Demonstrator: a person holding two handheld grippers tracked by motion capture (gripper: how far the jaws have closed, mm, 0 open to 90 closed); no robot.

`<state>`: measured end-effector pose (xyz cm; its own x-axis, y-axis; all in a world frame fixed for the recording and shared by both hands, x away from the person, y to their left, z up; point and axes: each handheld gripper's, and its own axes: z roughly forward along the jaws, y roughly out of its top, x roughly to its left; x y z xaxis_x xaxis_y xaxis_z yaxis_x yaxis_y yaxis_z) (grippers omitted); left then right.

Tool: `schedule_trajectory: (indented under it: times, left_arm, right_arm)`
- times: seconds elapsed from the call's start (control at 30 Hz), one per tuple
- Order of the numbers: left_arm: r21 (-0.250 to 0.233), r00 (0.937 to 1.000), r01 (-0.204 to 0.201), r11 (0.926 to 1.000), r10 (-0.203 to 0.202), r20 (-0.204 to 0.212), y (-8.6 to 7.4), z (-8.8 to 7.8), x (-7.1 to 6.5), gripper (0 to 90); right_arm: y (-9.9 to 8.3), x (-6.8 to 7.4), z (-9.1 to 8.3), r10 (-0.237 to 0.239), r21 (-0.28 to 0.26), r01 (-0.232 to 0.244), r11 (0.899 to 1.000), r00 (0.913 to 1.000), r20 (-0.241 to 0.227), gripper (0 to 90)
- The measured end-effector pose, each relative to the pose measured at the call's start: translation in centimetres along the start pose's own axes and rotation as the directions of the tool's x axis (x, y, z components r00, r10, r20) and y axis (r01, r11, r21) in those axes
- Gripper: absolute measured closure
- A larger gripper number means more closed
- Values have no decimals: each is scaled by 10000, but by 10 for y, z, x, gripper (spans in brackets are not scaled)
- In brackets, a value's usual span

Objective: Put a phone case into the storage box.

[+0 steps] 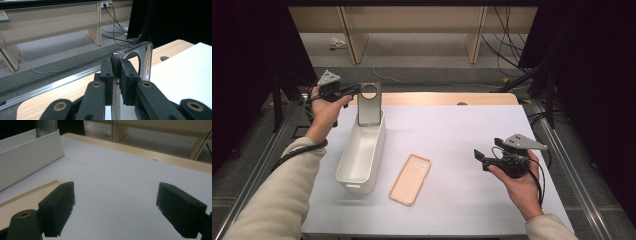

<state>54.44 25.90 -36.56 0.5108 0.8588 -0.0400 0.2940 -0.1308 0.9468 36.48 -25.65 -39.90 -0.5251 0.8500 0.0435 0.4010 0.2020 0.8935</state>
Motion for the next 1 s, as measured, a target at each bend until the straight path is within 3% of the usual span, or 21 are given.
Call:
schedule_trajectory:
  times: [1.0]
  left_arm:
    - [557,9993,147,9983,-128,-341,-16,8,9,792]
  right_arm:
    - [0,1,0,-10,37,10,10000,10000,-26,162]
